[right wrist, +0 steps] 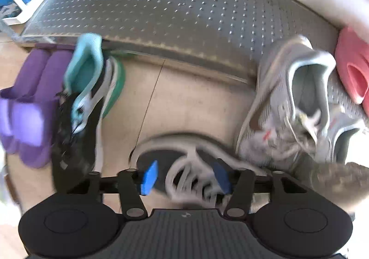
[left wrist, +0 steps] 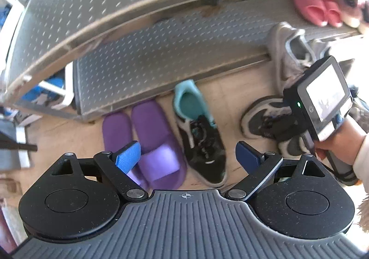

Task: Organize scattered shoes
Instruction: 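Carry the teal-lined sneaker beside the purple slides and release it, then grasp the second teal-lined black sneaker by its heel with the right gripper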

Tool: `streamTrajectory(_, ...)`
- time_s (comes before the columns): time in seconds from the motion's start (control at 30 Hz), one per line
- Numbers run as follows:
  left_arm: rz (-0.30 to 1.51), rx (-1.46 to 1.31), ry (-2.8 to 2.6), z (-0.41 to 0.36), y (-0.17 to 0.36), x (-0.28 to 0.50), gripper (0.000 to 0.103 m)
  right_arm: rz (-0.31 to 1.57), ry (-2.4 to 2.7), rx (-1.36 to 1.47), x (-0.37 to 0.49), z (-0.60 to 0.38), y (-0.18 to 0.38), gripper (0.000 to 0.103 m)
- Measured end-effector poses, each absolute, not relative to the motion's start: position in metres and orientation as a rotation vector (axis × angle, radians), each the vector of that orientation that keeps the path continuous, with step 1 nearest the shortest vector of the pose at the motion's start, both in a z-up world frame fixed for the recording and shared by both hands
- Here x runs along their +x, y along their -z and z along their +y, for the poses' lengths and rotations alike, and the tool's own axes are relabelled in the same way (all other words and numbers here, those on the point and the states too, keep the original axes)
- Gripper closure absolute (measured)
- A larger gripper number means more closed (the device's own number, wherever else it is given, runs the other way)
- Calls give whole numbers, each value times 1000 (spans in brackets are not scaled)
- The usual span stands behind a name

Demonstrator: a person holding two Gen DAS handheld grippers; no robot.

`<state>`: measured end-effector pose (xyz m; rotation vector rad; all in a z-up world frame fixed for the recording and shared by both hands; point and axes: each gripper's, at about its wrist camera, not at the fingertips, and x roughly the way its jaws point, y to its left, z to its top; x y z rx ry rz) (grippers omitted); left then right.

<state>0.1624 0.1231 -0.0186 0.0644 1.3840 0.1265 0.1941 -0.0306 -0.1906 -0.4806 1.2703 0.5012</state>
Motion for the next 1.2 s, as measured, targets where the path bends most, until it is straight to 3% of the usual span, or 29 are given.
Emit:
streamTrajectory(0.2, 1410, 74, -165, 136, 28, 163, 10, 1303, -495, -446, 216, 5, 231, 43)
streamTrajectory(0.37, 1400, 64, -182, 143, 24, 170, 10, 1293, -630, -685, 205, 20, 253, 41)
streamTrajectory(0.5, 1397, 62, -184, 143, 24, 171, 10, 1421, -713, -777, 191, 2, 260, 45)
streamTrajectory(0.53, 1397, 66, -175, 142, 23, 171, 10, 1447, -696, -813, 181, -9, 263, 56)
streamTrajectory(0.57, 1397, 68, -167, 141, 23, 169, 10, 1474, -679, -848, 172, -21, 266, 80)
streamTrajectory(0.6, 1396, 69, -165, 141, 23, 168, 10, 1491, -657, -864, 164, -33, 267, 82)
streamTrajectory(0.67, 1390, 67, -168, 141, 21, 165, 10, 1502, -603, -834, 158, -57, 268, 100)
streamTrajectory(0.7, 1388, 67, -167, 140, 21, 164, 10, 1538, -577, -819, 155, -69, 269, 100)
streamTrajectory(0.73, 1385, 72, -161, 139, 20, 162, 10, 1593, -542, -797, 151, -85, 271, 97)
streamTrajectory(0.8, 1383, 84, -144, 133, 19, 157, 10, 1658, -467, -735, 143, -111, 267, 72)
streamTrajectory(0.83, 1384, 91, -133, 130, 20, 155, 10, 1627, -430, -676, 139, -125, 256, 46)
streamTrajectory(0.87, 1386, 103, -115, 125, 21, 152, 10, 1589, -394, -594, 134, -138, 240, 31)
streamTrajectory(1.0, 1415, 143, -12, 97, 29, 135, 10, 1524, -278, -209, 118, -179, 183, 30)
streamTrajectory(1.1, 1429, 150, 42, 83, 32, 126, 10, 1567, -146, 137, 100, -205, 158, 16)
streamTrajectory(1.2, 1411, 159, 62, 75, 27, 118, 10, 1611, 10, 585, 65, -236, 148, 17)
